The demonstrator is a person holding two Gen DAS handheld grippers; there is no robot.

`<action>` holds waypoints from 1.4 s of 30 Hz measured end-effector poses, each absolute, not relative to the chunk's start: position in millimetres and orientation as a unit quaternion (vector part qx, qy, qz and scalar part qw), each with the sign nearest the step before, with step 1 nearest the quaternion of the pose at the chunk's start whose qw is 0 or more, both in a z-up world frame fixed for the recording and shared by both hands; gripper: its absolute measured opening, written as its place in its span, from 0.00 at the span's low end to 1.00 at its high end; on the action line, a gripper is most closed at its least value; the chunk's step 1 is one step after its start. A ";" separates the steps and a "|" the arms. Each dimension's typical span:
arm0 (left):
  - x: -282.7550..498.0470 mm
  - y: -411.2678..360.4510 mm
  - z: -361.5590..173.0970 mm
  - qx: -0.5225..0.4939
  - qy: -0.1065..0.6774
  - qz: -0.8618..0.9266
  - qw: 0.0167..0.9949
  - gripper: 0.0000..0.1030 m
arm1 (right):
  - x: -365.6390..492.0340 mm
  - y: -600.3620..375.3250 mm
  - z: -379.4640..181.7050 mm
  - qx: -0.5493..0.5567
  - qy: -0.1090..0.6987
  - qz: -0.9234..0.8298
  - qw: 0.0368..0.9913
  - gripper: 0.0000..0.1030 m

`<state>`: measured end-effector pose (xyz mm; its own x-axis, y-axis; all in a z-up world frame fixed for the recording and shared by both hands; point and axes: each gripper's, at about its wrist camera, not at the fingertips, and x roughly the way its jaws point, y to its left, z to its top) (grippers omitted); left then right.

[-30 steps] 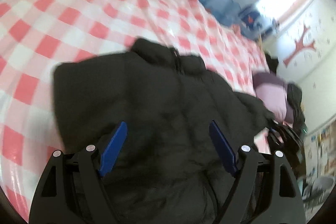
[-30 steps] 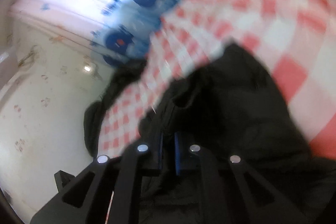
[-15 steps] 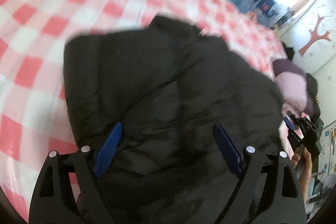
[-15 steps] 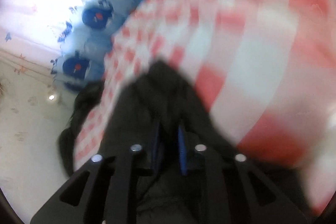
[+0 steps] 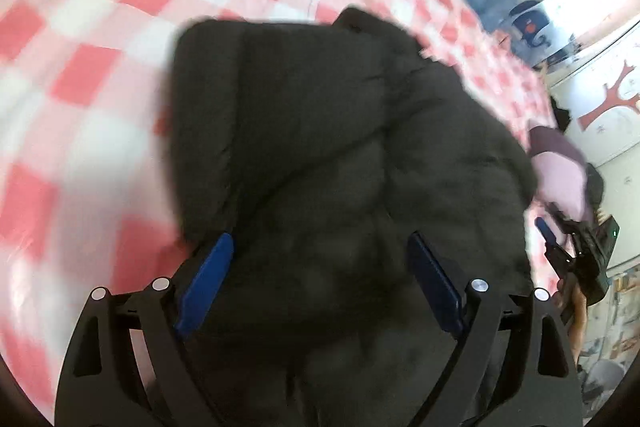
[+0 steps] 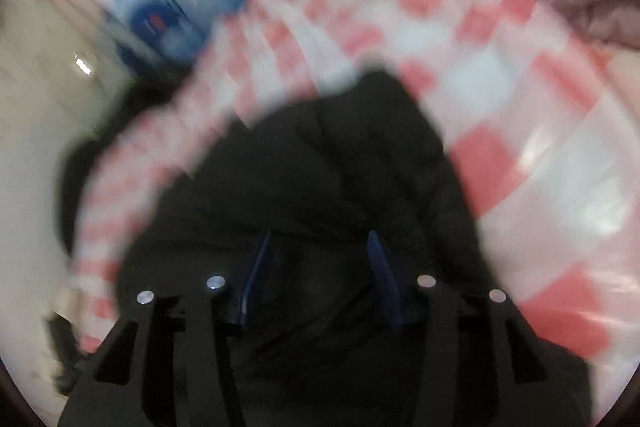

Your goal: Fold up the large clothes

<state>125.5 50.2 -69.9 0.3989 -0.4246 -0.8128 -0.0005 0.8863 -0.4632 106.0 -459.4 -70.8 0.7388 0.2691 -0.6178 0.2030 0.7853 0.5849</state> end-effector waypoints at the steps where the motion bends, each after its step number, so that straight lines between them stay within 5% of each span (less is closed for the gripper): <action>1: 106.7 60.3 -55.7 -0.192 0.528 -0.130 0.817 0.82 | 92.5 -463.8 -58.2 0.339 0.343 0.037 0.875 0.68; 2: 86.5 71.1 -44.1 -0.183 0.525 -0.129 0.821 0.82 | 72.8 -469.8 -44.4 0.351 0.322 0.061 0.877 0.80; 3: 68.4 82.4 -34.6 -0.175 0.523 -0.127 0.825 0.83 | 50.9 -476.8 -33.5 0.354 0.312 0.080 0.878 0.82; 13: -92.4 153.4 -77.9 -0.236 0.588 -0.099 0.767 0.88 | -134.1 -548.0 -72.4 0.377 0.426 0.085 0.818 0.83; 26: -181.8 133.1 -88.0 -0.371 0.537 -0.246 0.717 0.88 | -213.9 -516.8 -116.3 0.416 0.513 0.222 0.717 0.85; 30: -178.3 134.0 -106.5 -0.349 0.588 -0.202 0.701 0.88 | -211.9 -512.9 -117.0 0.418 0.505 0.235 0.718 0.85; 31: -178.4 132.6 -112.4 -0.350 0.601 -0.195 0.692 0.86 | -211.9 -509.0 -116.2 0.402 0.512 0.228 0.724 0.80; 35: -179.3 122.6 -108.3 -0.334 0.608 -0.197 0.692 0.15 | -203.9 -493.9 -109.8 0.394 0.508 0.239 0.728 0.21; 42: -175.7 139.9 -27.3 -0.330 0.530 -0.211 0.752 0.08 | -191.8 -485.2 -38.9 0.442 0.360 0.326 0.754 0.19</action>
